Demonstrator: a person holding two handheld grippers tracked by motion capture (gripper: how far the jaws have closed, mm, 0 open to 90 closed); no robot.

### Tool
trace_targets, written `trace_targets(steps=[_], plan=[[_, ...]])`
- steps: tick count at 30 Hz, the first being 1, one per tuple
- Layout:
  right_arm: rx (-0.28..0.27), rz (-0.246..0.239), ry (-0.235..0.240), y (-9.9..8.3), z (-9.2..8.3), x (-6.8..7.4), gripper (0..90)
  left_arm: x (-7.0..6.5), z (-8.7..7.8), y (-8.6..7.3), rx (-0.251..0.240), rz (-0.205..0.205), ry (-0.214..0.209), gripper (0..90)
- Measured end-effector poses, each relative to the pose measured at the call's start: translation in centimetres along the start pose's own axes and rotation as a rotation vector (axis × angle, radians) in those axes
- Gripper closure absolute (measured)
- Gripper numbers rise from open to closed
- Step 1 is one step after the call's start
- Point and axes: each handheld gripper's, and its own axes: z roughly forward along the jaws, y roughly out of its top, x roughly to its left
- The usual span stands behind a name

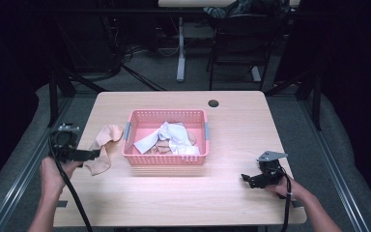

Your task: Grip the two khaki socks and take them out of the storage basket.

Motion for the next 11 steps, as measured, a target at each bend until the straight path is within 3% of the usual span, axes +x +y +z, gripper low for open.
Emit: trace_targets(steps=[5,7,9,11], plan=[[-0.002,-0.001,0.001,0.0,0.0,0.0,0.0,-0.8,2.3,-3.5,0.01,-0.035,-0.01,0.1],[-0.002,-0.002,0.0,0.0,0.0,0.0,0.0,-1.0,3.0,-4.1,0.038,-0.019,0.012,0.1],[-0.002,-0.003,-0.001,0.0,0.0,0.0,0.0,-0.8,3.6,-4.4,0.041,-0.032,-0.007,0.1],[-0.001,0.0,0.002,0.0,0.0,0.0,0.0,-0.5,4.0,-4.3,0.038,-0.029,0.003,0.1]])
